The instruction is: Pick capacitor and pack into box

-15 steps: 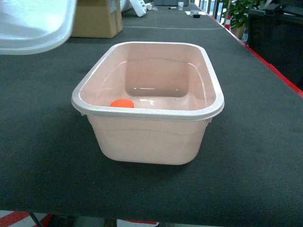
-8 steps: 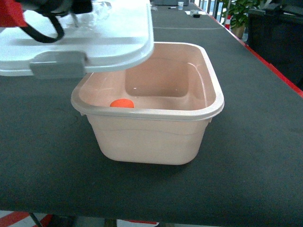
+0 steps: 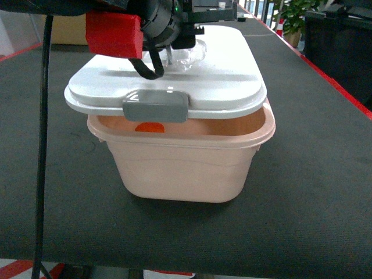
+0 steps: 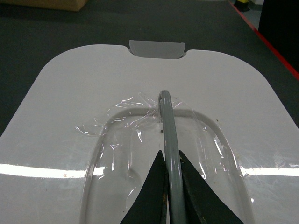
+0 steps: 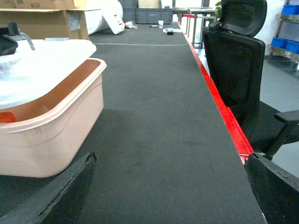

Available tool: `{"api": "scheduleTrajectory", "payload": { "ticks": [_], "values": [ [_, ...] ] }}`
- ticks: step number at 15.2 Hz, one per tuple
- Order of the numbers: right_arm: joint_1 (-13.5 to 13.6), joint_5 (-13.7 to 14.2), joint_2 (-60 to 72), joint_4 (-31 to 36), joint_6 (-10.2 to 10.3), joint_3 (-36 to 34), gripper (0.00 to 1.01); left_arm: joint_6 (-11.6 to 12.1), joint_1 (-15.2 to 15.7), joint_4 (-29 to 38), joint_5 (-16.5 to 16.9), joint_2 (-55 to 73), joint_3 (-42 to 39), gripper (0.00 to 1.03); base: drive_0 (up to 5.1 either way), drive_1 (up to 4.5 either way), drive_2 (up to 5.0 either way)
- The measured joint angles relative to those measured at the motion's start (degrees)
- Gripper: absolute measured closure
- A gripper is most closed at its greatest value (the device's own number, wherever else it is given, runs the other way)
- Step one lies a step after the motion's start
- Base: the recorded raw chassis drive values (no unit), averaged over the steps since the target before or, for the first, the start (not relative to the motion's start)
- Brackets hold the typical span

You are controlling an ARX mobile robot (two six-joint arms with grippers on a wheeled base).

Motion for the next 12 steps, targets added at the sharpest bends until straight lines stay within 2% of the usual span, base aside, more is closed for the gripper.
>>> {"api": "scheduleTrajectory", "payload": {
  "ticks": [5,10,11,12],
  "values": [
    [0.0,0.0,0.0,0.0,0.0,0.0,0.03,-0.6,-1.5,-0.4,0.0,3.2,1.1,1.01,0.0,0.00,0.0],
    [0.0,0.0,0.0,0.0,0.0,0.0,0.03,-0.7,-1.5,-0.7,0.5,3.8,1.4,1.01,0.0,0.00,0.0],
    [0.0,0.0,0.0,0.0,0.0,0.0,0.03,-0.7,-1.5,0.4,0.8,3.8,1.2,0.91,0.0,0.00,0.0],
    [0.0,0.0,0.0,0.0,0.0,0.0,0.03,-0.7,-1.4,1.6,0.9,3.8,1.1,0.76,0.0,0.00,0.0]
  ]
}}
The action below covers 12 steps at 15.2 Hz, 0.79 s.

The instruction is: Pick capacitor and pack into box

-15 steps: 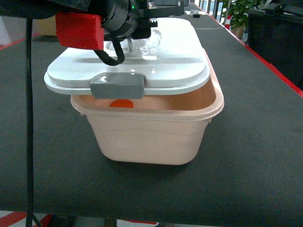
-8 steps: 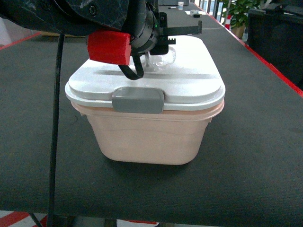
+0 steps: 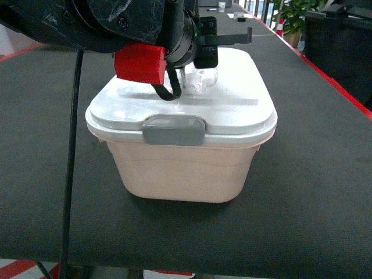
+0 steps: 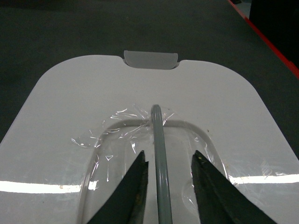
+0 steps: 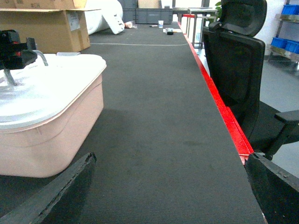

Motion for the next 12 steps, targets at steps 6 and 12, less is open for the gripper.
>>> {"api": "scheduleTrajectory", "payload": {
  "ticks": [6,12],
  "values": [
    [0.0,0.0,0.0,0.0,0.0,0.0,0.03,1.9,4.1,9.6,2.2,-13.5,-7.7,0.06,0.0,0.00,0.0],
    [0.0,0.0,0.0,0.0,0.0,0.0,0.03,7.8,13.0,21.5,2.1,-38.6,-36.8,0.05,0.0,0.00,0.0]
  ]
}}
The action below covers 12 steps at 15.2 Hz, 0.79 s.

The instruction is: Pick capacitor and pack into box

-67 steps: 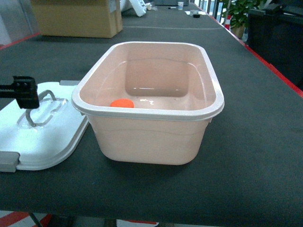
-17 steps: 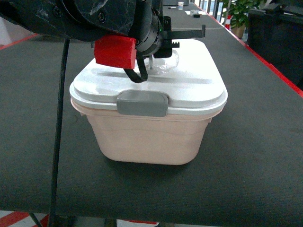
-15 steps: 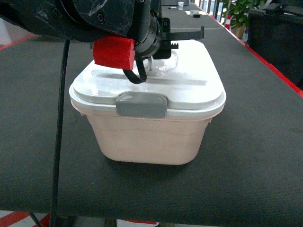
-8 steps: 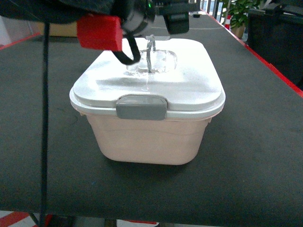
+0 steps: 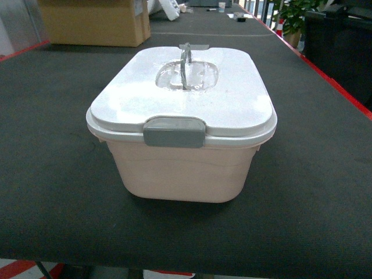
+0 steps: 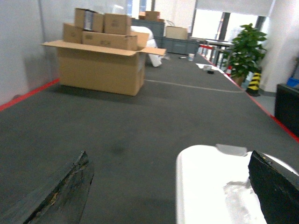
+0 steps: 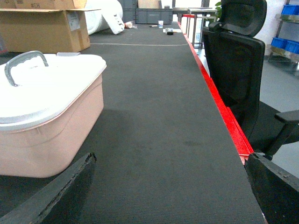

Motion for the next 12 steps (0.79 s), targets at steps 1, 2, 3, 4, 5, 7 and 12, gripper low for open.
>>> {"api": "scheduleTrajectory", "payload": {
  "ticks": [1,2,3,4,5,7,12],
  "values": [
    [0.0,0.0,0.0,0.0,0.0,0.0,0.03,0.1,1.3,1.3,-1.0,-5.8,-7.5,0.05,0.0,0.00,0.0],
    [0.0,0.0,0.0,0.0,0.0,0.0,0.03,-0.2,1.6,1.3,-0.6,-8.7,-11.1,0.05,0.0,0.00,0.0],
    [0.0,0.0,0.0,0.0,0.0,0.0,0.03,-1.9,2.1,0.3,0.7,-13.3,-17.0,0.05,0.0,0.00,0.0],
    [0.0,0.0,0.0,0.0,0.0,0.0,0.03,-3.4,2.1,0.3,0.7,-15.3,-21.0,0.05,0.0,0.00,0.0],
    [0.0,0.0,0.0,0.0,0.0,0.0,0.03,-3.9,2.1,0.1,0.7,-14.9,-21.3,0.05,0.0,0.00,0.0],
    [0.0,0.0,0.0,0.0,0.0,0.0,0.03,-4.5,2.1,0.2,0.7,-14.9,-21.3,0.05,0.0,0.00,0.0],
    [0.0,0.0,0.0,0.0,0.0,0.0,0.03,1.7,5.6,-1.9,6.3,-20.4,-25.2,0.35,0.0,0.00,0.0]
  ]
}}
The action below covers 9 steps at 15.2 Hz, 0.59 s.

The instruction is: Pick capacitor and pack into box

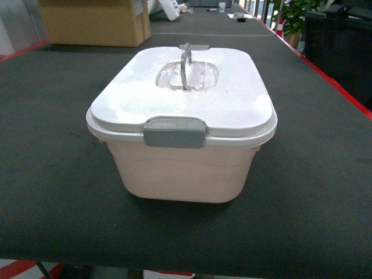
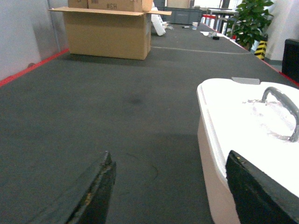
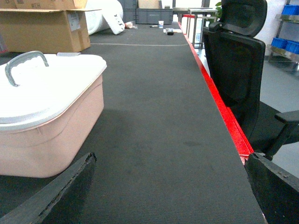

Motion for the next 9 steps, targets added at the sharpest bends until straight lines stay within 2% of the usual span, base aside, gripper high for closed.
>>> {"api": "scheduleTrajectory", "payload": {
  "ticks": [1,3,4,5,6,7,8,9],
  "values": [
    [0.0,0.0,0.0,0.0,0.0,0.0,0.03,1.1,2.2,-0.5,1.9,-3.7,-3.3,0.54,0.0,0.00,0.0],
    [0.0,0.0,0.0,0.0,0.0,0.0,0.03,1.5,4.3,-2.1,4.4,-8.4,-6.8,0.81,0.0,0.00,0.0],
    [0.0,0.0,0.0,0.0,0.0,0.0,0.03,1.5,5.1,-3.1,5.2,-10.8,-8.0,0.93,0.0,0.00,0.0],
    [0.0,0.0,0.0,0.0,0.0,0.0,0.03,1.5,6.0,-4.2,6.0,-12.9,-9.0,1.01,0.0,0.00,0.0],
    [0.0,0.0,0.0,0.0,0.0,0.0,0.03,1.6,6.8,-5.7,6.8,-15.4,-10.1,1.01,0.0,0.00,0.0],
    [0.0,0.0,0.0,0.0,0.0,0.0,0.03,1.6,10.9,-7.5,11.3,-18.2,-11.4,1.01,0.0,0.00,0.0],
    [0.0,0.0,0.0,0.0,0.0,0.0,0.03,1.6,12.3,-9.1,11.3,-20.7,-12.0,1.01,0.0,0.00,0.0],
    [0.0,0.0,0.0,0.0,0.0,0.0,0.03,1.6,12.1,-10.8,12.1,-23.2,-12.6,1.01,0.0,0.00,0.0]
  ]
}}
